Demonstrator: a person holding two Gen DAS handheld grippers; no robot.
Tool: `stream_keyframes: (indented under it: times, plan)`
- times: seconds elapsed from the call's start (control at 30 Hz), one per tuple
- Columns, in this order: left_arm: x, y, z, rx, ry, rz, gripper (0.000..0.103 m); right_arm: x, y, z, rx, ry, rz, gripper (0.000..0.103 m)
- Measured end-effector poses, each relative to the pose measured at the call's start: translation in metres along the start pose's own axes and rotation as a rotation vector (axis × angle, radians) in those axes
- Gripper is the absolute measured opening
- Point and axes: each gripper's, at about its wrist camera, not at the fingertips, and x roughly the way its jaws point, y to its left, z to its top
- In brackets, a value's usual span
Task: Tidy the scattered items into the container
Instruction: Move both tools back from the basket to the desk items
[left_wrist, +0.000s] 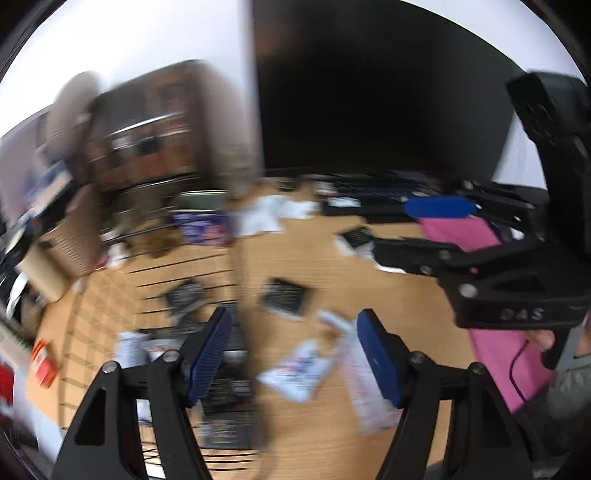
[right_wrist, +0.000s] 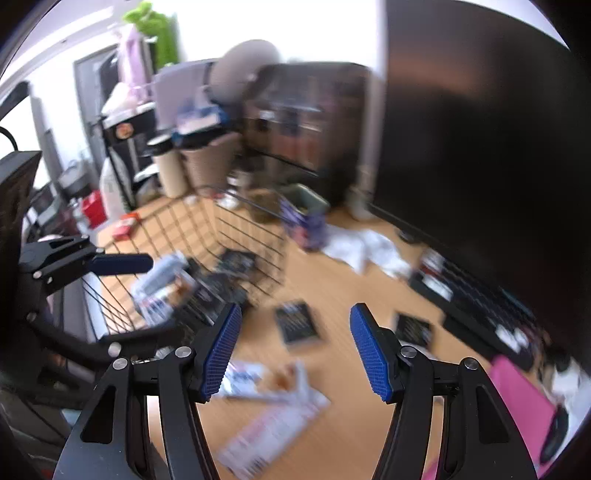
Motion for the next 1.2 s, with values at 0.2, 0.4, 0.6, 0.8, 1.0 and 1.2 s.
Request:
stream_keyframes:
  times: [0.2,0.4,0.6,0.8,1.0,1.2]
  plan:
    - [0.049,-0.042,-0.013,0.047,0.127,-0.045,0.075,-0.015,-0.051,-0.052,0.113,0.037,-0.029,0.061]
    - [0.081,-0.044,-0.042,-0.009,0.216,-0.011,0.075,0.027,-0.053,-0.103,0.146,0.159,0.030,0.061]
    - [0.088,-0.061,-0.059,0.035,0.270,-0.037,0.075,0.049,-0.050,-0.124,0.167,0.196,0.059,0.061]
    - [0.107,-0.073,-0.067,0.040,0.318,-0.084,0.075,0.042,-0.060,-0.130,0.195,0.181,0.032,0.061]
    - [0.132,-0.078,-0.066,0.026,0.347,-0.089,0.075,0.032,-0.075,-0.140,0.219,0.181,0.019,0.061]
    - [0.148,-0.109,-0.047,0.081,0.335,-0.145,0.075,0.020,-0.095,-0.147,0.255,0.166,-0.003,0.061]
